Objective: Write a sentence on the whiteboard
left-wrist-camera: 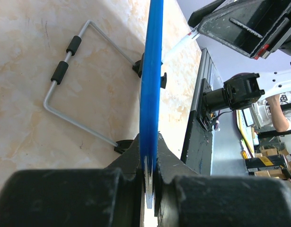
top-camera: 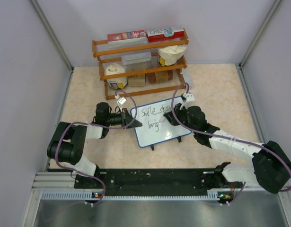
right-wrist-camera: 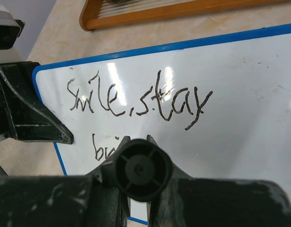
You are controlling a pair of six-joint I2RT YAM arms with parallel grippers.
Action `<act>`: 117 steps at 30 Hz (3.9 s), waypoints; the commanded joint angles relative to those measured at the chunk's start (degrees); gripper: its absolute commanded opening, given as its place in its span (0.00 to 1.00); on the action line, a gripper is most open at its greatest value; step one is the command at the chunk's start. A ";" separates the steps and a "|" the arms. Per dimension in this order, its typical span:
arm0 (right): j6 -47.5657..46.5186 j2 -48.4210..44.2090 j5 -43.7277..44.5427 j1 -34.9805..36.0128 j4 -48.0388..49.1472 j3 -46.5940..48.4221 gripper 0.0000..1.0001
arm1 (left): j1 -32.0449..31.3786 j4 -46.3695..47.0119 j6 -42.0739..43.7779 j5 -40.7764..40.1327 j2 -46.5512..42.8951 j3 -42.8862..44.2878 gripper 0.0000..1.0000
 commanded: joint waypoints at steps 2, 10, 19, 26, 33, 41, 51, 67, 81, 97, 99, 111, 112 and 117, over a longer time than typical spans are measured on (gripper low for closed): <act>-0.47 -0.98 -0.33 -0.51 -1.00 -1.64 0.00 | 0.01 -1.91 2.65 -3.92 1.30 -0.19 0.00; 0.15 -0.98 -1.56 -0.42 -0.12 -3.48 0.00 | 0.01 -1.99 2.73 -4.01 1.21 -0.28 0.00; 0.50 -1.25 0.90 -0.51 0.14 -2.08 0.00 | 0.01 -1.99 2.73 -4.10 1.04 -0.45 0.00; 0.67 -1.16 2.57 -0.51 0.84 -0.67 0.00 | 0.01 -1.99 2.82 -4.10 1.04 -0.45 0.00; 1.03 -1.07 3.36 -0.42 1.19 -0.14 0.00 | 0.01 -1.99 2.82 -4.10 0.95 -0.45 0.00; 1.38 -1.25 3.28 -0.59 1.90 0.21 0.00 | 0.01 -1.99 2.73 -4.01 0.95 -0.45 0.00; 1.82 -0.28 2.84 -1.03 2.60 1.44 0.00 | 0.01 -1.91 2.73 -3.92 1.04 -0.45 0.00; 1.11 -1.77 4.07 -1.47 0.58 0.21 0.00 | 0.01 -1.99 2.82 -4.10 0.78 -0.63 0.00; 0.85 -3.53 2.93 -1.47 -0.48 -2.43 0.00 | 0.01 -1.99 2.82 -4.18 0.86 -0.54 0.00; 1.38 -4.15 1.34 -1.47 -1.09 -4.19 0.00 | 0.01 -1.91 2.82 -4.18 0.95 -0.45 0.00; 1.46 -4.84 1.17 -1.56 -1.35 -3.66 0.00 | -0.07 -1.99 2.82 -4.18 1.04 -0.36 0.00; 1.99 -9.77 0.72 -2.26 -1.09 -1.73 0.00 | -0.07 -1.99 2.82 -4.10 1.04 -0.45 0.00; 1.91 -9.42 0.81 -2.35 -1.00 -1.47 0.00 | -0.07 -1.99 2.82 -4.01 1.04 -0.36 0.00; 1.82 -6.70 0.99 -2.44 -0.30 -0.50 0.00 | -0.07 -1.99 2.82 -4.10 0.78 -0.45 0.00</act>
